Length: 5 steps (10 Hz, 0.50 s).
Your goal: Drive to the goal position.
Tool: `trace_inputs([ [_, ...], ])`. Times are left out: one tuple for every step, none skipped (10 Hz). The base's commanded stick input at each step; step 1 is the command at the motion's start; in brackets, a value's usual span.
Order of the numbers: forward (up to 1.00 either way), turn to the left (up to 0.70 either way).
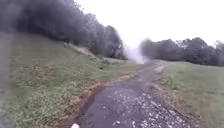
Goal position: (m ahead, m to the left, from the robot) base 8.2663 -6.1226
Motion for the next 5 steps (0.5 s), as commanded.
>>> trace_inputs([
  [0.50,0.00],
  [0.50,-0.27],
  [0.50,-0.50],
  [0.50,-0.50],
  [0.50,-0.50],
])
